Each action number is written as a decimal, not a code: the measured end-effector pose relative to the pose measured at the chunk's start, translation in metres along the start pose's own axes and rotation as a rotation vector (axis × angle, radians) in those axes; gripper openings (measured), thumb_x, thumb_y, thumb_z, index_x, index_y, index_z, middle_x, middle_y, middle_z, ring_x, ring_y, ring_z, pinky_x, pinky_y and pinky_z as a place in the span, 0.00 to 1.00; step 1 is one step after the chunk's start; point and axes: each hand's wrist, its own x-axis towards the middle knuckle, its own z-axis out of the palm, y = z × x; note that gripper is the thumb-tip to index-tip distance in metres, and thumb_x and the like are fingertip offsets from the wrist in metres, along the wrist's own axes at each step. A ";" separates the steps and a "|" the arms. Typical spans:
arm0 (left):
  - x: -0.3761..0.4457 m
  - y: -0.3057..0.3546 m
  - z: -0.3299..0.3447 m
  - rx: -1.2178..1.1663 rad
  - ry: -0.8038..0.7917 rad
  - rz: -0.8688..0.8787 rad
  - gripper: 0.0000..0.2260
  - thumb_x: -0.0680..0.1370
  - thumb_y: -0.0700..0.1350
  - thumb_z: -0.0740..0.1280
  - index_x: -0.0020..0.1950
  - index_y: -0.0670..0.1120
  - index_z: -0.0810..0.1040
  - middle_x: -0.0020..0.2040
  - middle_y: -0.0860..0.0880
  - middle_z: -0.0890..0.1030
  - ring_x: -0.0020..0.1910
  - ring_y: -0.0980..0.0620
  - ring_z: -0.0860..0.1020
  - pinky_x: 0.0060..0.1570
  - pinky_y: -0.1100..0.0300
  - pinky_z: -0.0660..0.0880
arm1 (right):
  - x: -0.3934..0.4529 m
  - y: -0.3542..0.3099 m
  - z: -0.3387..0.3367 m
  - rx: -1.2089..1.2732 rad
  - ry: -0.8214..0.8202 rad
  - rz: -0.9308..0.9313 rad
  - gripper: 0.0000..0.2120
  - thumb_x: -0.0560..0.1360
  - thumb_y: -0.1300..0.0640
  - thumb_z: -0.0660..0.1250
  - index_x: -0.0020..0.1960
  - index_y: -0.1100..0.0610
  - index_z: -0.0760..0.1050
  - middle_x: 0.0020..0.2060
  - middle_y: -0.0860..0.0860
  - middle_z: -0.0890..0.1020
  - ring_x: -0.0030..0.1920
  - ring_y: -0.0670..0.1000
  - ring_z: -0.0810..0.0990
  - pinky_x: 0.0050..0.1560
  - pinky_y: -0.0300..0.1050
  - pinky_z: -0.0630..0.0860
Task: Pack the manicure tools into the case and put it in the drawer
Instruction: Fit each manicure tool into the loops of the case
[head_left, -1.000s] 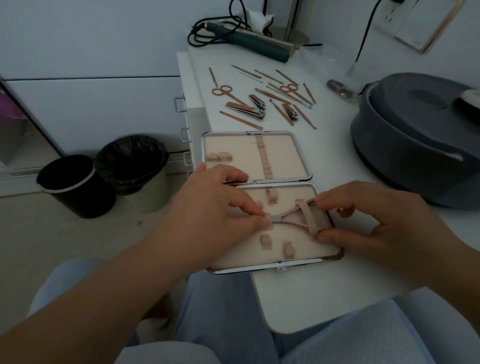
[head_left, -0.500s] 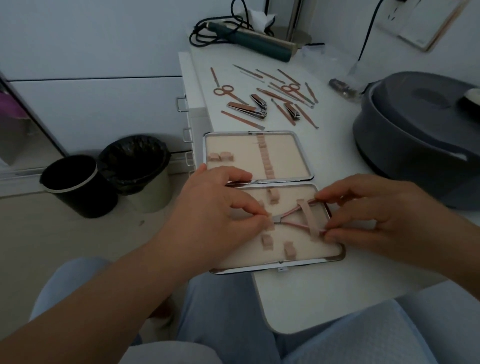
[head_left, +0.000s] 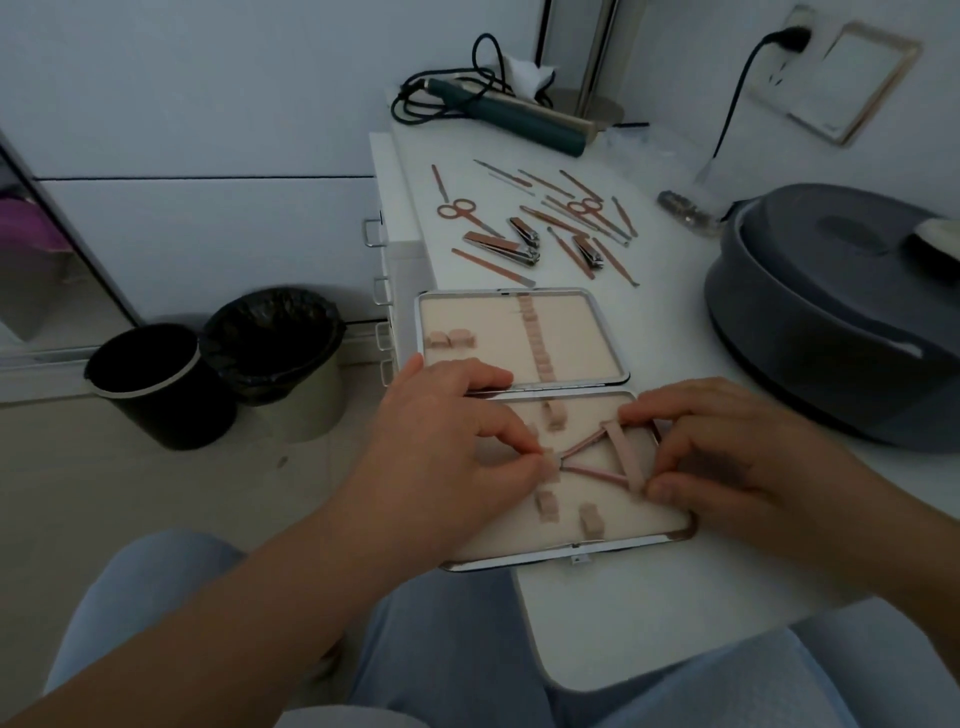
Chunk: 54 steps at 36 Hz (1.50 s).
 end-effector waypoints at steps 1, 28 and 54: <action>0.000 0.001 0.001 0.004 0.014 -0.002 0.02 0.64 0.54 0.72 0.34 0.58 0.82 0.52 0.61 0.72 0.53 0.73 0.63 0.68 0.69 0.42 | -0.001 0.001 0.001 0.005 0.008 0.005 0.04 0.67 0.45 0.68 0.38 0.44 0.77 0.57 0.35 0.73 0.60 0.35 0.69 0.59 0.25 0.63; 0.009 -0.017 -0.013 -0.067 0.157 0.093 0.06 0.70 0.39 0.70 0.45 0.47 0.83 0.48 0.58 0.76 0.52 0.69 0.68 0.53 0.83 0.56 | -0.008 -0.014 -0.005 0.029 0.129 0.166 0.12 0.67 0.39 0.68 0.49 0.37 0.74 0.50 0.33 0.74 0.55 0.32 0.70 0.52 0.20 0.63; 0.009 -0.040 -0.001 -0.094 0.170 0.166 0.11 0.72 0.45 0.60 0.43 0.44 0.82 0.49 0.46 0.83 0.59 0.46 0.76 0.57 0.49 0.74 | 0.282 0.031 0.008 -0.469 0.124 0.533 0.13 0.70 0.54 0.67 0.31 0.57 0.67 0.28 0.51 0.72 0.28 0.49 0.70 0.25 0.40 0.60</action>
